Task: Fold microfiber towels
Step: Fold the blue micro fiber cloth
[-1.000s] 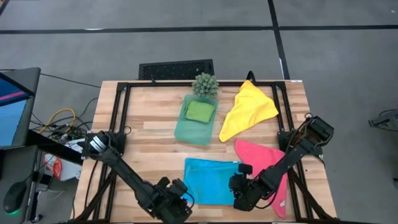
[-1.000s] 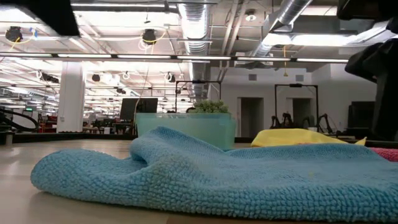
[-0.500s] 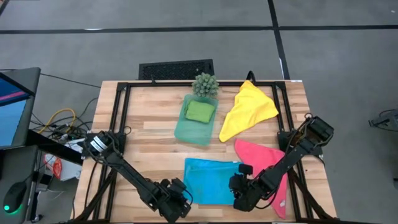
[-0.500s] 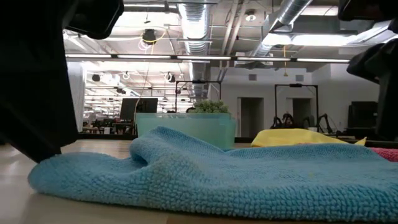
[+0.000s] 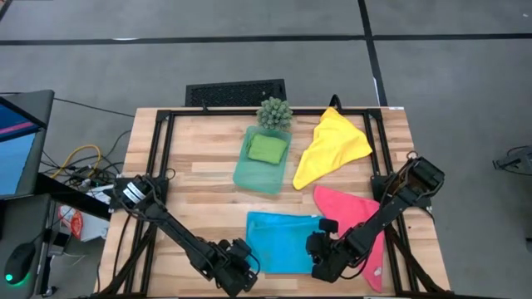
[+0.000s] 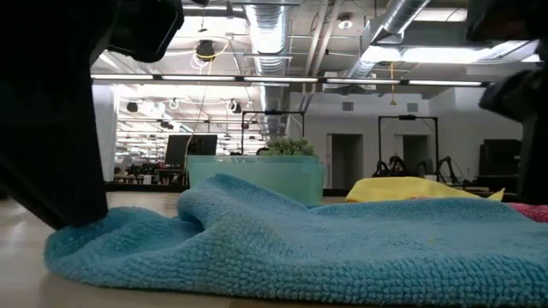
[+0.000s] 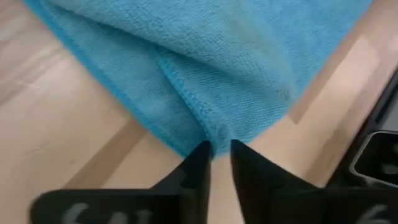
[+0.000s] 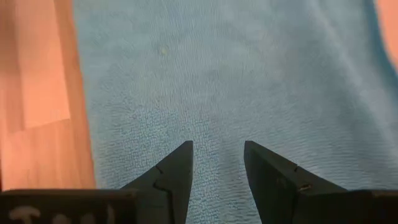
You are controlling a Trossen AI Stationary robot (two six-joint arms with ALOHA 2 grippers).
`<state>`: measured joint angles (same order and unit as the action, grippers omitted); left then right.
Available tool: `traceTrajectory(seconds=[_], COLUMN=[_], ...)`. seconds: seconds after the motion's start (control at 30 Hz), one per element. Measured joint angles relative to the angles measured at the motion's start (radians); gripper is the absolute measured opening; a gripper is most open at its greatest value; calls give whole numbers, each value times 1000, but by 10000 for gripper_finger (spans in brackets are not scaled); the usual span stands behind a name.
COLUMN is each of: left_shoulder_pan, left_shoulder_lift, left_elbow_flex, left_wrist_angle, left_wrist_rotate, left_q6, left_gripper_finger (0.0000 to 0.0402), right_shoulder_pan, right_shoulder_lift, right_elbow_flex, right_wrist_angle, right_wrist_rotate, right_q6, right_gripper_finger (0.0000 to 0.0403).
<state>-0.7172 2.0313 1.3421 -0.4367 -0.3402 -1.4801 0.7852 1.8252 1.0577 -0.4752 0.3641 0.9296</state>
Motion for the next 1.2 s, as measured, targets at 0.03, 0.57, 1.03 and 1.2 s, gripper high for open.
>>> traceTrajectory(seconds=[0.03, 0.57, 1.03, 1.2], left_shoulder_pan=[0, -62, -75, -54], left_shoulder_lift=[0, -3, -3, -3], left_elbow_flex=[5, 105, 105, 105], left_wrist_angle=[2, -97, -76, -36], left_wrist_rotate=[9, 83, 39, 14], left_q6=[3, -80, -69, 56], left_gripper_finger=[33, 2, 0, 0], right_shoulder_pan=[-2, -3, -15, 23], right_shoulder_lift=[14, 59, 9, -90], right_elbow_flex=[0, 0, 6, 9], right_wrist_angle=[5, 2, 2, -19], right_wrist_rotate=[-4, -14, -7, 27], right_q6=[9, 39, -20, -38], right_gripper_finger=[165, 133, 134, 133])
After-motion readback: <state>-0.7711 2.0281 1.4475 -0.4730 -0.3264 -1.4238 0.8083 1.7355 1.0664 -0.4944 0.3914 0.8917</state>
